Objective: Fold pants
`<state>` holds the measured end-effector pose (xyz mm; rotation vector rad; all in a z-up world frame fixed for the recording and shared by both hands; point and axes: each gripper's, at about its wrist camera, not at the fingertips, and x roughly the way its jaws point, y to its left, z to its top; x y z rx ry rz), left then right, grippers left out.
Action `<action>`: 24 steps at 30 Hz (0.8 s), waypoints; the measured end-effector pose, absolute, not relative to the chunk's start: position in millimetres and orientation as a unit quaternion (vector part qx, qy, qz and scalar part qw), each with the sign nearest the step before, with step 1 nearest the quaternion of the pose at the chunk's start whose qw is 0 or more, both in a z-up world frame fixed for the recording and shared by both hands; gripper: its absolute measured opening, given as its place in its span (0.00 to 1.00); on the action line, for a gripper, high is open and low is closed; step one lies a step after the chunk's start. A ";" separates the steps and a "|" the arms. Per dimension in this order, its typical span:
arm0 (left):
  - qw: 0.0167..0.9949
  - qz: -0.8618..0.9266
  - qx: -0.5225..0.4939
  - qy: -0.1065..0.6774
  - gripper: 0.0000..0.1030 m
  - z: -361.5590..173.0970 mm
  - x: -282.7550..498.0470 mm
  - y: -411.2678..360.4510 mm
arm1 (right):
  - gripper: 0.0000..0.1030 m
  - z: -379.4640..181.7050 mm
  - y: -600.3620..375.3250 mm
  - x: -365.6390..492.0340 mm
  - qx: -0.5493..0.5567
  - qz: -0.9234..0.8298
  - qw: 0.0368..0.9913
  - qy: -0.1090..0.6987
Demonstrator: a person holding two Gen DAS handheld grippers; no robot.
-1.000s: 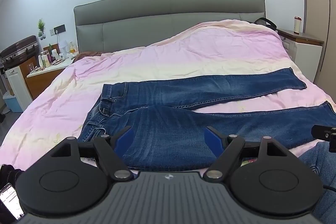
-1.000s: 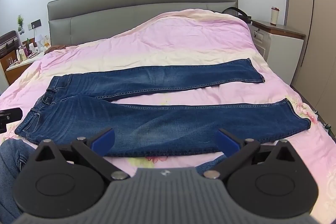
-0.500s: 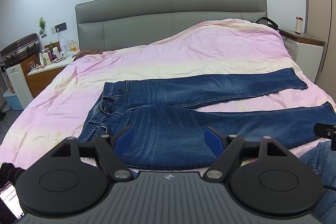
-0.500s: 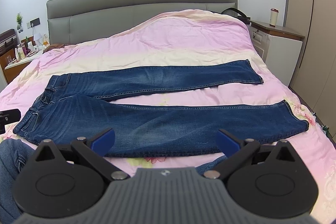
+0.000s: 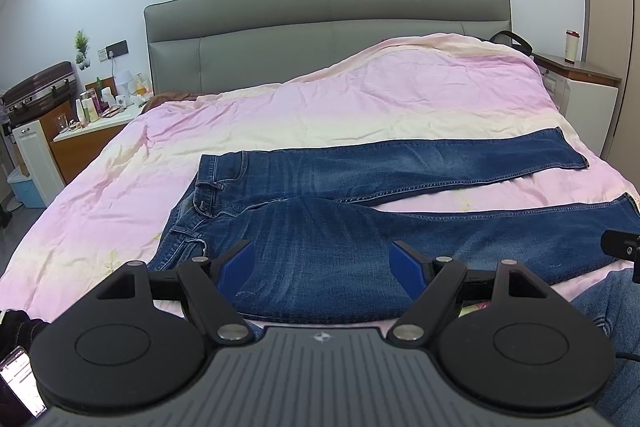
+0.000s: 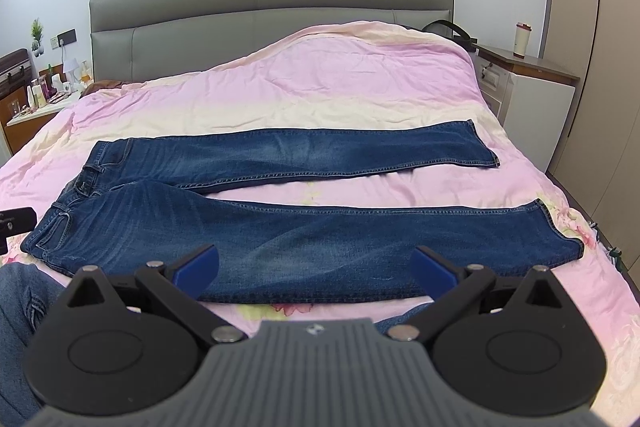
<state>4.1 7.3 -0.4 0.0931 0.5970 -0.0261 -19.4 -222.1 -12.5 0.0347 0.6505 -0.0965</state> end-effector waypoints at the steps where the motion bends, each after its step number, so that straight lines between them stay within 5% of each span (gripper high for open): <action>1: 0.955 -0.013 0.046 0.294 0.87 -0.4 4.1 7.4 | 0.95 -12.3 -222.0 -19.4 0.017 -0.048 0.946 0.319; 24: 0.952 -0.012 0.055 0.300 0.87 -2.5 3.7 8.7 | 0.95 -14.2 -224.6 -14.6 0.020 -0.046 0.945 0.324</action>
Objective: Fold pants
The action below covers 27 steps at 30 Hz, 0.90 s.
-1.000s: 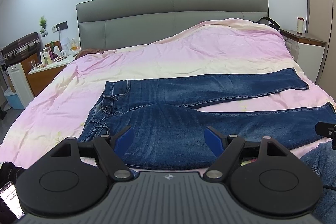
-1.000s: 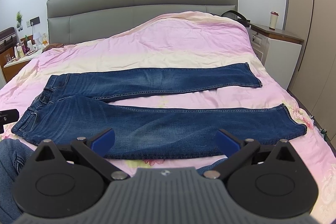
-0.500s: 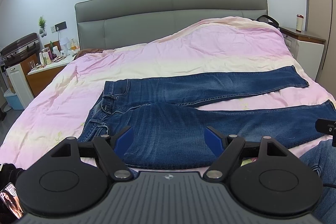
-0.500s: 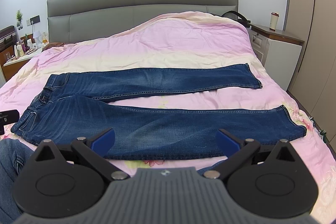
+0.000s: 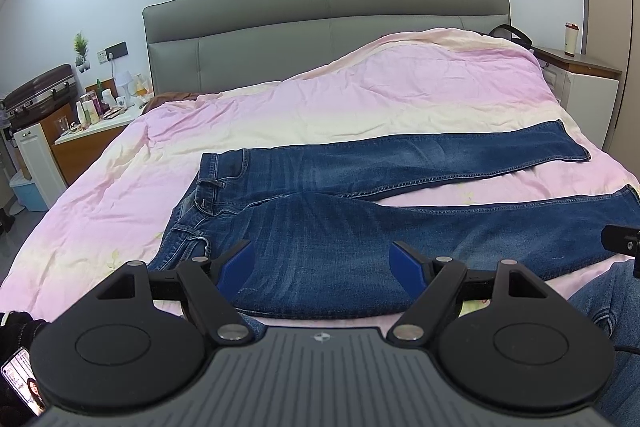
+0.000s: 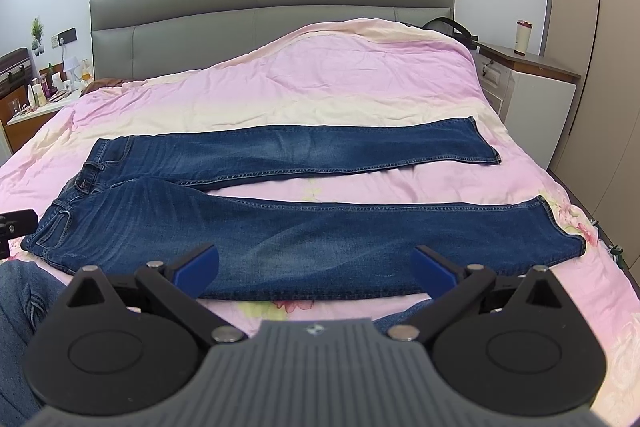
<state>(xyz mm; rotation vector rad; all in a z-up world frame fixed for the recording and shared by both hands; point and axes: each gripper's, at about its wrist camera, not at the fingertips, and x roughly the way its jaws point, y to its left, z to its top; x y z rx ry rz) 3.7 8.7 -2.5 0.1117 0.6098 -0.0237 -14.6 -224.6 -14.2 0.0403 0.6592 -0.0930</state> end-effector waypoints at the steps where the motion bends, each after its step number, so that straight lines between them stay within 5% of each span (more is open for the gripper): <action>1: 0.952 -0.011 0.055 0.301 0.87 -2.8 3.8 9.1 | 0.95 -14.7 -224.8 -14.4 0.021 -0.046 0.945 0.324; 27: 0.950 -0.022 0.093 0.298 0.87 -3.7 10.9 17.0 | 0.95 -18.9 -232.8 -22.3 0.018 -0.050 0.953 0.298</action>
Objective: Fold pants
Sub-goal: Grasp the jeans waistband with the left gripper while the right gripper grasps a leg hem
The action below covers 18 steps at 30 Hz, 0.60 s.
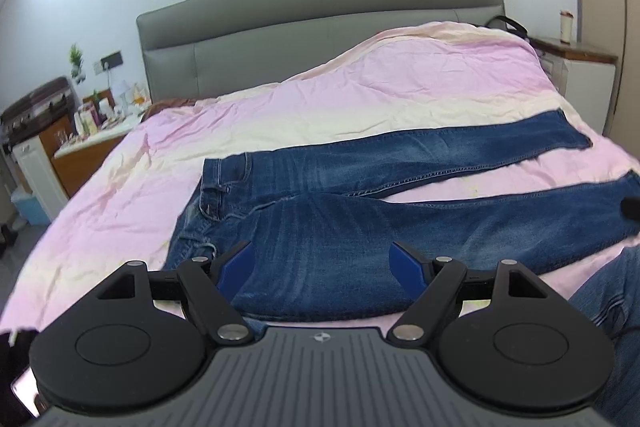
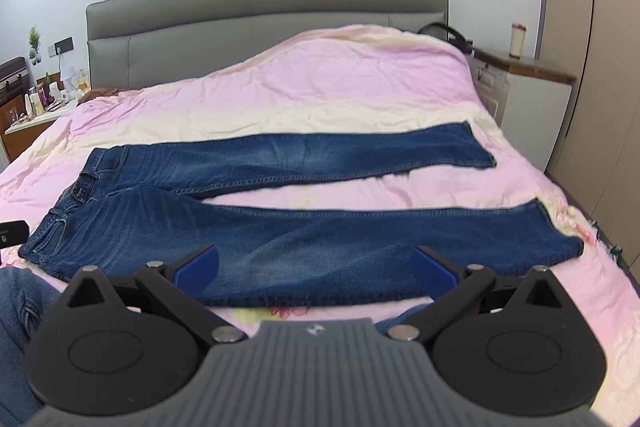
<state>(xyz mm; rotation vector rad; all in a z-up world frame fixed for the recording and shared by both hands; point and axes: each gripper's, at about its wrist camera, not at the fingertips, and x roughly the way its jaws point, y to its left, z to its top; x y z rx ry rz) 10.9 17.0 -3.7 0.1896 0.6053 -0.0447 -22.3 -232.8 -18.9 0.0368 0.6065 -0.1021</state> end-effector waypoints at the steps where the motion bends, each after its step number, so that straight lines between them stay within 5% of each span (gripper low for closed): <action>1: 0.949 -0.027 0.104 0.295 0.87 -3.4 14.1 20.5 | 0.95 -19.0 -235.0 -23.2 0.012 -0.047 0.957 0.287; 8: 0.931 -0.089 0.139 0.327 0.71 -14.0 52.7 64.2 | 0.95 -12.4 -273.7 -6.7 -0.039 -0.003 0.961 0.274; 9: 0.928 -0.094 0.145 0.330 0.64 -15.1 58.1 71.7 | 0.93 -12.8 -281.0 -2.8 -0.045 0.002 0.959 0.279; 18: 0.891 -0.108 0.239 0.370 0.55 -35.1 122.2 139.1 | 0.68 -42.7 -360.4 57.0 -0.114 -0.011 0.922 0.369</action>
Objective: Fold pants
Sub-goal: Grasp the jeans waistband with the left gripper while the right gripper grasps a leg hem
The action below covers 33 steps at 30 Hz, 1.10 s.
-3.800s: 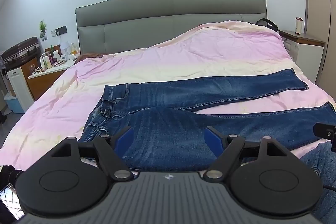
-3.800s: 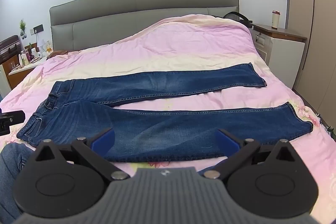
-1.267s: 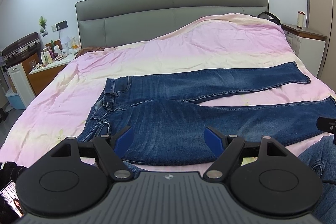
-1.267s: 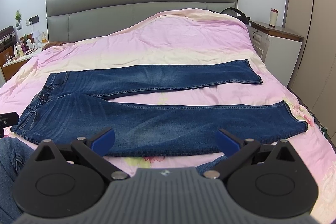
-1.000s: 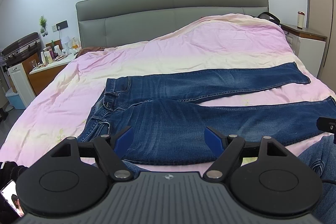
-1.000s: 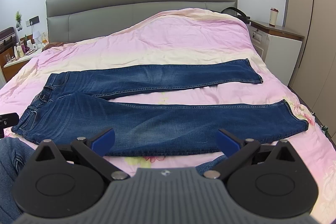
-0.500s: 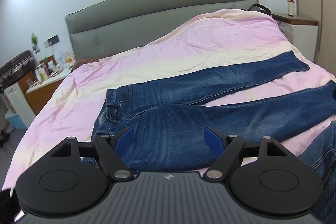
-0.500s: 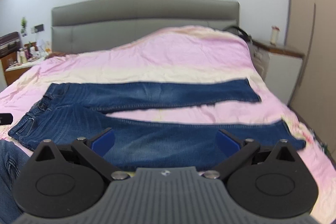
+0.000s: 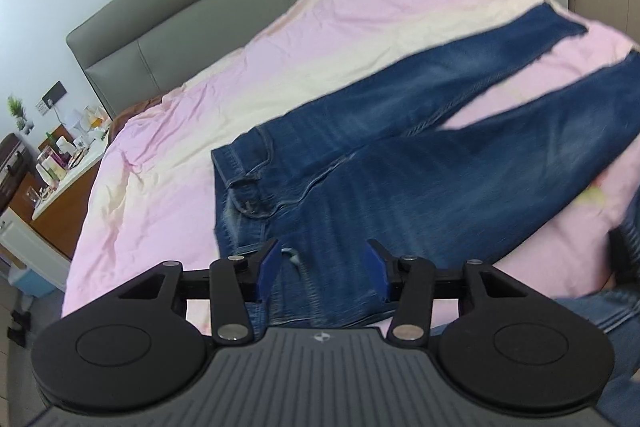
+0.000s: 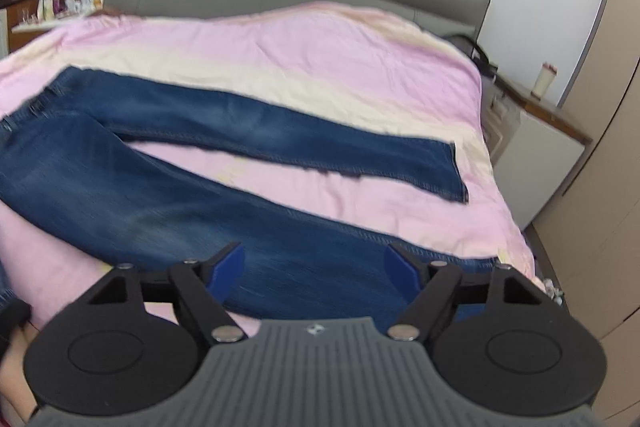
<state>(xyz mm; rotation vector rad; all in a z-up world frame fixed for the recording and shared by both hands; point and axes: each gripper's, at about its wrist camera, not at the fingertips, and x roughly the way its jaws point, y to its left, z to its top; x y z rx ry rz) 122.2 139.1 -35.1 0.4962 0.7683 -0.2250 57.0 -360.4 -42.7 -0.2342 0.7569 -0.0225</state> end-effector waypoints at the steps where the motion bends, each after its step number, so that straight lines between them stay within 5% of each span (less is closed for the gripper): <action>1: 0.881 -0.115 0.253 0.383 0.55 -40.5 130.6 142.3 | 0.68 -47.6 -370.5 64.2 -0.113 -0.009 0.918 0.380; 15: 0.689 -0.219 0.420 0.549 0.56 -179.1 203.3 169.8 | 0.65 -120.4 -465.2 127.4 -0.162 0.001 0.856 0.492; 25: 0.647 -0.203 0.480 0.557 0.66 -221.6 213.2 157.3 | 0.67 -170.6 -502.4 124.3 -0.283 0.030 0.788 0.545; 33: 0.713 -0.143 0.425 0.539 0.32 -208.3 211.2 161.5 | 0.67 -209.8 -520.6 115.1 -0.393 0.040 0.744 0.539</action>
